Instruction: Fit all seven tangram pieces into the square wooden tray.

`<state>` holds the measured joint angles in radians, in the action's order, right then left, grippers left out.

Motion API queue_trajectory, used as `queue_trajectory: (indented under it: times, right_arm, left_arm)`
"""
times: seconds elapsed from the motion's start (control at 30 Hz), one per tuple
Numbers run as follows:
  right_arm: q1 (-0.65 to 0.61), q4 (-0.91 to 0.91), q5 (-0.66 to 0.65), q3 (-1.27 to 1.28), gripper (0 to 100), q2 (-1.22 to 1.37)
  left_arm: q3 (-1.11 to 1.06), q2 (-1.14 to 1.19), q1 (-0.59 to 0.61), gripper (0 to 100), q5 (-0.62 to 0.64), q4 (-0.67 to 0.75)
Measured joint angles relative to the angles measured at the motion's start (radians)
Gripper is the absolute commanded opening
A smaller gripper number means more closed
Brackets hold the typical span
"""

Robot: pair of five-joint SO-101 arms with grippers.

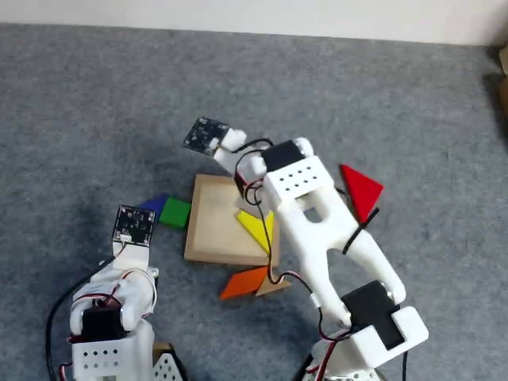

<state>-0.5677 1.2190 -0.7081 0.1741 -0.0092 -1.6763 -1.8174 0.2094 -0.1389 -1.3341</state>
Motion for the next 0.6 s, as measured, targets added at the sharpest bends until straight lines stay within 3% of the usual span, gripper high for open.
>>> queue_trajectory:
  times: [0.47, 0.6]
  right_arm:
    - [-0.012, -0.066, 0.005, 0.000, 18.9, 0.144]
    - [0.080, -0.041, 0.157, 0.000, 23.8, 0.063]
  left_arm:
    - [0.000, 0.000, 0.000, 1, 0.000, 0.000]
    - [0.000, 0.000, 0.000, 1, 0.000, 0.000]
